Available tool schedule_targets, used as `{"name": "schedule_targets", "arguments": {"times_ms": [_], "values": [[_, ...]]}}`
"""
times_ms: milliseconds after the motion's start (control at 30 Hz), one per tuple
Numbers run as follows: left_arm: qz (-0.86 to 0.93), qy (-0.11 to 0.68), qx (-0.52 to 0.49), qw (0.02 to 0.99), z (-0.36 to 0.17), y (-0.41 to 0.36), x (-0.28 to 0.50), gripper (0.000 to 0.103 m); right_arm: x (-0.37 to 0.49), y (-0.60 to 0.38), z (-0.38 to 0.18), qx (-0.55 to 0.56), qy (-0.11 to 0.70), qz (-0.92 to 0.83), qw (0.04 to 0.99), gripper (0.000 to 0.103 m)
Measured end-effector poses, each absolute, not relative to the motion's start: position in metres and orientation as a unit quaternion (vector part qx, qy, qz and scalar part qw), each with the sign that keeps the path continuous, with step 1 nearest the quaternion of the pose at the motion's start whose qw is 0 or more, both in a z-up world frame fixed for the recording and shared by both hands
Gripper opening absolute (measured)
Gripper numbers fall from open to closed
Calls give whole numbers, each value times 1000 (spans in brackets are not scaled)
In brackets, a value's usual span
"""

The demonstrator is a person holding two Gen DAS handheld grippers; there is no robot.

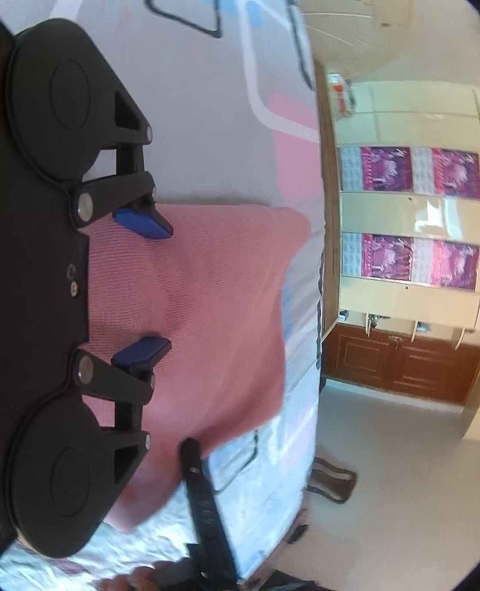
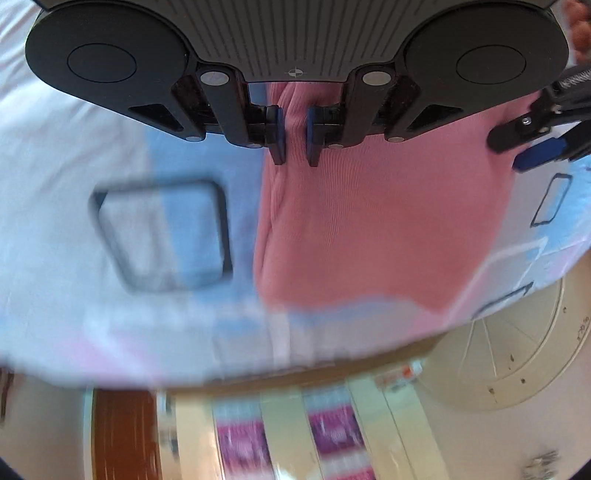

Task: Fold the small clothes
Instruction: 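Pinch the folded sweater edge with the right tool and tuck it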

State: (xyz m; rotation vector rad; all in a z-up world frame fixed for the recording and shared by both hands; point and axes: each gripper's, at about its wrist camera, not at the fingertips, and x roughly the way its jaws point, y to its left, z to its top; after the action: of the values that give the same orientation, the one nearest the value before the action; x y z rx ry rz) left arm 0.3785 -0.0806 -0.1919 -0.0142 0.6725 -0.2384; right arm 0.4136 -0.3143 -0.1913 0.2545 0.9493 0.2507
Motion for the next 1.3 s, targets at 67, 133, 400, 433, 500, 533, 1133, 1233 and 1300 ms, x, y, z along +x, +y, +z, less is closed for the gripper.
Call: {"name": "schedule_targets", "arguments": {"times_ms": [67,133,400,433,500,533,1133,1233,1300], "values": [[-121,336,-11,934,-187,-78,380,58,411,-320,-186,133,445,114,878,16],[-122,336,-23,934,-179,-73,381,58,408,-323,-176,131,429,110,887,21],[-125,315,-38,940,-159,-72,407,56,404,-294,-141,97,354,108,924,28],[-122,315,-38,941,-161,-74,412,56,406,-288,-141,103,355,115,922,28],[-117,319,-39,940,-168,-76,422,56,407,-275,-149,128,366,127,913,28],[-116,323,-36,939,-172,-77,426,56,408,-270,-154,132,370,125,911,28],[-85,323,-9,943,-180,-75,481,58,450,-251,-162,56,341,104,933,0],[-74,343,-15,936,-192,-72,497,58,468,-241,-173,33,339,93,936,0],[-72,357,-26,931,-201,-69,501,61,482,-238,-190,-6,358,68,931,0]]}}
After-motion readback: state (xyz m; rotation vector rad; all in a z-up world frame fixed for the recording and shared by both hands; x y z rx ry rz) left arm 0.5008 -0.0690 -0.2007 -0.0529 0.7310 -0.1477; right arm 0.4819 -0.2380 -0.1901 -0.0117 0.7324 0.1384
